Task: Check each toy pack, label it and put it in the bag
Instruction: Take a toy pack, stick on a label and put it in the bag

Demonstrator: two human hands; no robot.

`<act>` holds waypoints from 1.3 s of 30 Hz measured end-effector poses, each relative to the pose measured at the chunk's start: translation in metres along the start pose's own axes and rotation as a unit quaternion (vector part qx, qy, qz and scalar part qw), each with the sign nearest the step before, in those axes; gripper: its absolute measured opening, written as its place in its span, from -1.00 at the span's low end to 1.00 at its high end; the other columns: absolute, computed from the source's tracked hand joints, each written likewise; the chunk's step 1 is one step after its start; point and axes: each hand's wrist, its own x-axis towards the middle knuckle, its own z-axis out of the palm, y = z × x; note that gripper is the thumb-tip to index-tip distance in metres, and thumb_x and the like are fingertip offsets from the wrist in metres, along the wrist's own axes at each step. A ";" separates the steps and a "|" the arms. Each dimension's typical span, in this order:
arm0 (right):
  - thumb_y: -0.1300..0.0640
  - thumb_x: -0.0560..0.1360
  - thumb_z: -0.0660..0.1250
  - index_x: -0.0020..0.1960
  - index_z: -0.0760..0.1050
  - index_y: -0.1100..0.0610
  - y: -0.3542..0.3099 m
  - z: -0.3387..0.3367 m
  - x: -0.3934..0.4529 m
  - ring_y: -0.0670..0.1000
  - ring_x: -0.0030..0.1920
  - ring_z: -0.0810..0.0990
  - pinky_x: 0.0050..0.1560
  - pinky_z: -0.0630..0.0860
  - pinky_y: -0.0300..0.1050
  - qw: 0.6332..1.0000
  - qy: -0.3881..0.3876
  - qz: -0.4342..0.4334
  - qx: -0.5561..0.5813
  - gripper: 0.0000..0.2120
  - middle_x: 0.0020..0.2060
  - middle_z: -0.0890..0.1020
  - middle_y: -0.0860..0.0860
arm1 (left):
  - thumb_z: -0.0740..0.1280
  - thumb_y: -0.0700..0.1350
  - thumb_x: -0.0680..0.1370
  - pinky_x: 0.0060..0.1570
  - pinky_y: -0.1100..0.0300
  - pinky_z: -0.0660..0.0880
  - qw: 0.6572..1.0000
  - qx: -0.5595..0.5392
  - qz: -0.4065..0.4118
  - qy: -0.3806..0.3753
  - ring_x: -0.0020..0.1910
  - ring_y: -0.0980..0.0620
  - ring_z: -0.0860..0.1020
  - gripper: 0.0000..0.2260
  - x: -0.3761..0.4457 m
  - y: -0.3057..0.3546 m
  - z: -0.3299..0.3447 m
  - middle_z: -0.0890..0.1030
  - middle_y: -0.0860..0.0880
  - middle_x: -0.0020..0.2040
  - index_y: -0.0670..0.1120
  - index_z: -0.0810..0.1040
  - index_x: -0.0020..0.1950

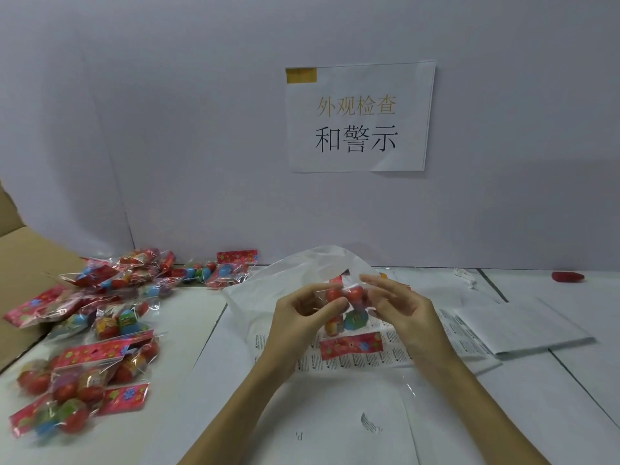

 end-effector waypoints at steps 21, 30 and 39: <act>0.02 0.55 0.43 0.09 0.77 0.00 -0.001 -0.001 -0.002 -0.05 -0.43 0.45 -0.35 0.49 -0.24 0.998 0.022 0.028 0.045 -0.82 -0.41 0.58 0.04 | 0.29 0.12 0.60 -0.16 0.32 0.63 0.997 0.027 0.063 0.038 0.01 0.11 0.73 -0.77 -0.002 0.005 0.009 0.75 0.15 0.01 0.33 0.72 0.09; -0.10 0.56 0.40 0.16 0.65 0.14 -0.004 0.001 -0.001 0.28 0.03 0.75 0.06 0.69 0.02 0.988 0.013 0.053 0.147 -0.66 0.00 0.73 0.28 | 0.62 0.01 0.41 0.19 0.36 0.48 0.980 0.127 0.155 -0.015 0.26 0.05 0.59 -0.56 -0.007 -0.003 0.005 0.66 0.16 0.19 0.11 0.70 0.28; 0.02 0.47 0.48 0.24 0.68 0.00 0.000 0.001 0.001 0.17 0.14 0.73 0.07 0.67 -0.09 0.989 -0.002 0.086 0.124 -0.66 0.11 0.73 0.16 | 0.51 0.10 0.51 0.22 0.35 0.51 0.977 0.152 0.139 0.052 0.34 0.19 0.51 -0.53 0.004 -0.007 0.001 0.53 0.13 0.35 0.07 0.55 0.39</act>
